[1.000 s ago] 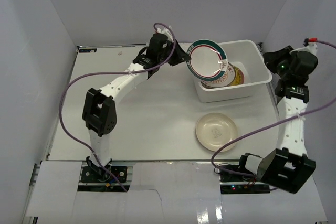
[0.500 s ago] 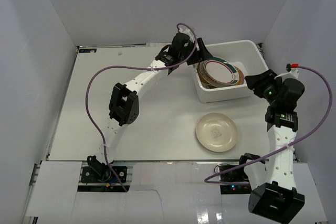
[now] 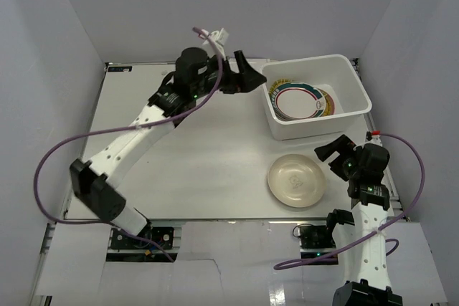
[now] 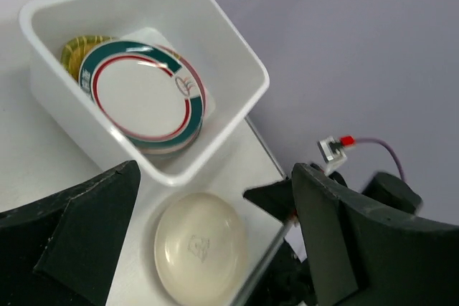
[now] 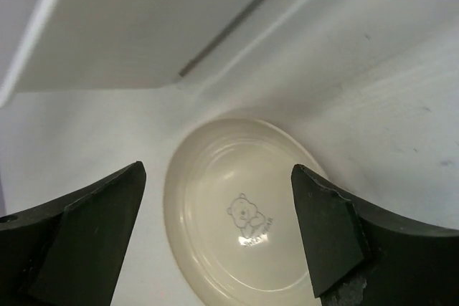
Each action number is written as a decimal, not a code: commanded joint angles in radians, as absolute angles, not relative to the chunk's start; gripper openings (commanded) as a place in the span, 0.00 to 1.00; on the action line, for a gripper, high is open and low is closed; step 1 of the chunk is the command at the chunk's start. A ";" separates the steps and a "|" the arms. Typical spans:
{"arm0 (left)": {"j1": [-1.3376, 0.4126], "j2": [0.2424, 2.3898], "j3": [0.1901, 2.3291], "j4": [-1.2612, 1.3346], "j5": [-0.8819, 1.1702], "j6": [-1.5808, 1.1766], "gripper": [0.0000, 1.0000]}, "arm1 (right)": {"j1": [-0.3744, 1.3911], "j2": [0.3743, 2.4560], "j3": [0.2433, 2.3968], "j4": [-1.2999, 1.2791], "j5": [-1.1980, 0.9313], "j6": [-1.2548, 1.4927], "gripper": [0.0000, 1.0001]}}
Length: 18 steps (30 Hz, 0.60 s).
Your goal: Place the plates into the plastic bin on the countertop
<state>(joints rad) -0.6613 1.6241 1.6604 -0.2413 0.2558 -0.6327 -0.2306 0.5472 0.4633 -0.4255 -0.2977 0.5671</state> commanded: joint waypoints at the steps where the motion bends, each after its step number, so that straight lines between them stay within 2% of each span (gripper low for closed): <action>1: -0.661 1.369 1.397 -0.253 0.258 -0.546 0.98 | -0.230 0.541 0.436 -0.489 -0.154 0.568 0.88; 5: -0.660 1.165 1.154 -0.319 0.209 -0.447 0.98 | -0.233 0.584 0.404 -0.511 -0.107 0.557 0.84; 7: -0.660 1.097 1.051 -0.353 0.161 -0.400 0.98 | -0.233 0.615 0.373 -0.512 -0.113 0.555 0.76; 10: -0.660 0.974 0.952 -0.362 0.101 -0.374 0.98 | -0.233 0.676 0.348 -0.509 -0.136 0.540 0.75; 15: -0.660 0.914 0.899 -0.361 0.052 -0.330 0.98 | -0.233 0.739 0.331 -0.471 -0.208 0.516 0.74; 18: -0.660 0.873 0.865 -0.350 0.015 -0.322 0.98 | -0.229 0.817 0.287 -0.430 -0.314 0.505 0.62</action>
<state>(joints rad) -0.6613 0.9413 0.8829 -0.3721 0.0769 -0.3645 -0.2314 0.7708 0.3225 -0.4767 -0.2123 0.5323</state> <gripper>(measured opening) 0.978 0.636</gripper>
